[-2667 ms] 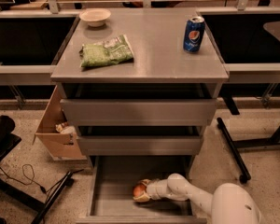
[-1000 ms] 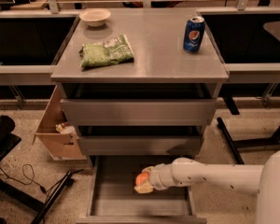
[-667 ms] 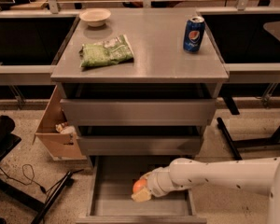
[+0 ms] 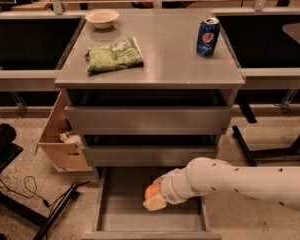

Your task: Pick orange from bottom drawer and place on counter

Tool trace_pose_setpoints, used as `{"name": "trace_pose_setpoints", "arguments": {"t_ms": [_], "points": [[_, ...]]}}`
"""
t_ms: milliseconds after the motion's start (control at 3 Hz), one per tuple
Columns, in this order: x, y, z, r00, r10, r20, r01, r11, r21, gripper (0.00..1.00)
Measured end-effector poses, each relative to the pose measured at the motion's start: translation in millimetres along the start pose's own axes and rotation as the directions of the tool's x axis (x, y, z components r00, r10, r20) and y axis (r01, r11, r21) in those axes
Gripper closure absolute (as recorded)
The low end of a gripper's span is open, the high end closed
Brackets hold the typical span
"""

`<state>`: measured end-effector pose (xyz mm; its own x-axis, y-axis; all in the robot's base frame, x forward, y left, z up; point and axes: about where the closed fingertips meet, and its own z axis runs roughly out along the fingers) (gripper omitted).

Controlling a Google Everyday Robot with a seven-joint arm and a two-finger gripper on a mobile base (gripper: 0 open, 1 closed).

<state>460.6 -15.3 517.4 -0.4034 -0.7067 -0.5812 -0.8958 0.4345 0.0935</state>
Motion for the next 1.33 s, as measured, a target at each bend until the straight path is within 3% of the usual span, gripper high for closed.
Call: {"name": "trace_pose_setpoints", "arguments": {"t_ms": [333, 667, 1000, 1333], "points": [[-0.2, -0.1, -0.2, 1.0, 0.0, 0.0, 0.0, 1.0, 0.001, 1.0], [-8.4, -8.6, -22.1, 1.0, 0.001, -0.021, 0.0, 0.9999, 0.012, 1.0], [-27.5, -32.8, -82.4, 0.998, 0.061, -0.035, -0.058, 0.996, 0.068, 1.0], [-62.3, -64.5, -159.0, 0.992, 0.108, -0.057, -0.1, 0.9855, 0.137, 1.0]]}}
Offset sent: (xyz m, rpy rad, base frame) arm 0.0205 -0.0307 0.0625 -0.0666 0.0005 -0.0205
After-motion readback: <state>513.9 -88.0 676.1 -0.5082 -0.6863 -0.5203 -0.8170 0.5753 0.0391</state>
